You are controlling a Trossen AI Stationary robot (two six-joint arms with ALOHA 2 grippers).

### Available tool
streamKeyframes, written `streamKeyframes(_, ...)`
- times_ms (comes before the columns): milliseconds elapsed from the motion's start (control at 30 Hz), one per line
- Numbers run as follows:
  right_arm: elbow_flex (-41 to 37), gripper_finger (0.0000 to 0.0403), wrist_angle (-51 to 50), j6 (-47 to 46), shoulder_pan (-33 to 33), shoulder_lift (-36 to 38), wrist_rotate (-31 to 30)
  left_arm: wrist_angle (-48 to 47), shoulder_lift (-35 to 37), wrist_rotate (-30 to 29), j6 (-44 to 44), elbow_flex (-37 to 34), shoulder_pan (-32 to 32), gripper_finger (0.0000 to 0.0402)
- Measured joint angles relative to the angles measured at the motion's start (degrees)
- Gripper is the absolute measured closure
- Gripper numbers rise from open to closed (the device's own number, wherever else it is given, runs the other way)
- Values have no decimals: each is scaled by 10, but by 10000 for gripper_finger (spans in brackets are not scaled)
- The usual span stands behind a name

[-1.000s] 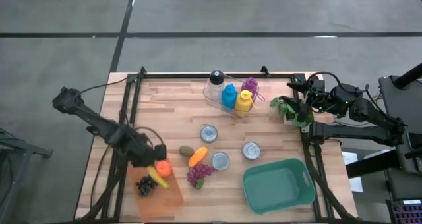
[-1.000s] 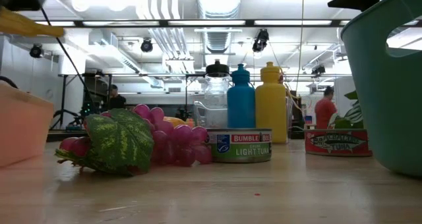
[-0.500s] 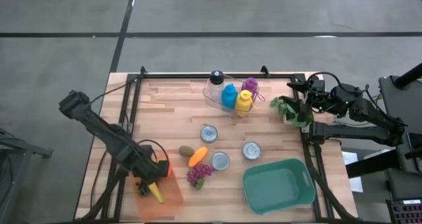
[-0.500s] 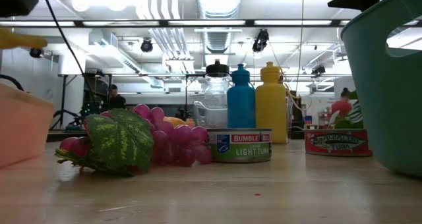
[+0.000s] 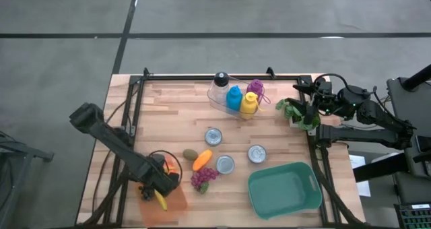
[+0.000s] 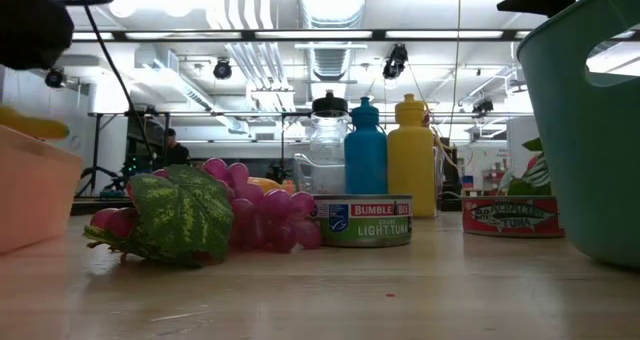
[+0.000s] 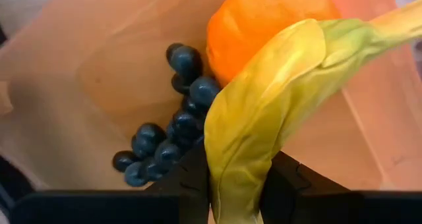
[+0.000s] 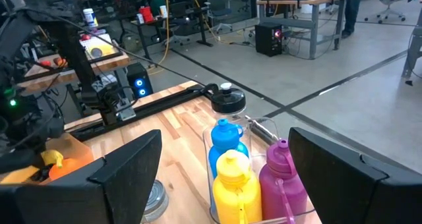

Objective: Pick & Place Food Item
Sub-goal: Put the banana into the orange bin

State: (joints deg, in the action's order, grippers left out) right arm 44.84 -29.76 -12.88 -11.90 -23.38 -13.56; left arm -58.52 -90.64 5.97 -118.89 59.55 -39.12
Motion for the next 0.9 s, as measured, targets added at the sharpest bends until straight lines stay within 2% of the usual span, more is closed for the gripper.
streamKeyframes(233,0,74,0,0,0,0,0,36,-36,0,-1,1,-2,311)
streamKeyframes(733,0,74,0,0,0,0,0,35,-38,-4,6,1,-3,310)
streamKeyframes(900,0,74,0,0,0,0,0,37,-38,-4,6,0,-3,295)
